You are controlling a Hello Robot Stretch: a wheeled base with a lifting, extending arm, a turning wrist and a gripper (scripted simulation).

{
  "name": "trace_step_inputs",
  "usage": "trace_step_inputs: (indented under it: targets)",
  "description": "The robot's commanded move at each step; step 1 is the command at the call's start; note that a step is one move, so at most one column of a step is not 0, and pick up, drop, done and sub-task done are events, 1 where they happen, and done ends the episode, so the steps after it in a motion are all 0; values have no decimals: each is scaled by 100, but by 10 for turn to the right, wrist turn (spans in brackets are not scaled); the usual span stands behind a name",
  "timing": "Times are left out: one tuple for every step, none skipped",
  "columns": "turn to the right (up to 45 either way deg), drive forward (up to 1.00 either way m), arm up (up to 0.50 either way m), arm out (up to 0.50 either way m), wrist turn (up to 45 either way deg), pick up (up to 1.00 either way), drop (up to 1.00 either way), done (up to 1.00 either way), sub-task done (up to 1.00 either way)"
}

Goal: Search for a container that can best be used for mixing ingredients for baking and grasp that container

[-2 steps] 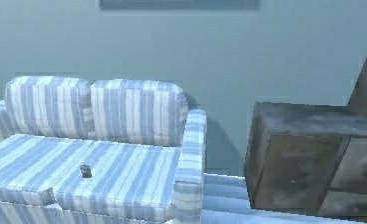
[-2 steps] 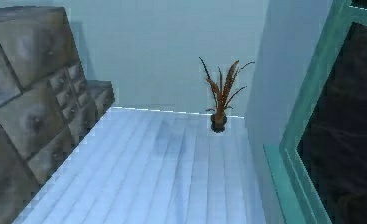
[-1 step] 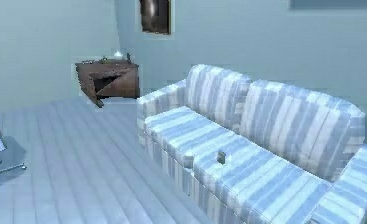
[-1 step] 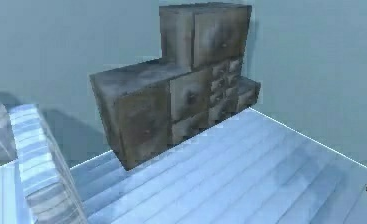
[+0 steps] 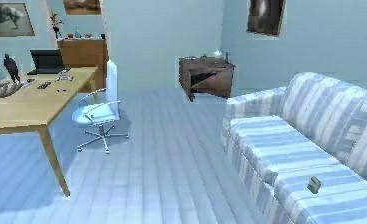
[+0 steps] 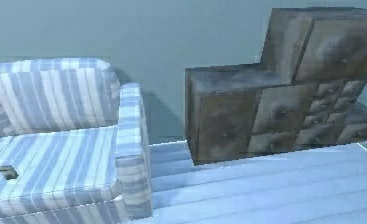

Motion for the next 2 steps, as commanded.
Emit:
trace_step_inputs:
  targets:
    - [0,100,0,0,0,0,0,0,0]
    - [-30,0,0,0,0,0,0,0,0]
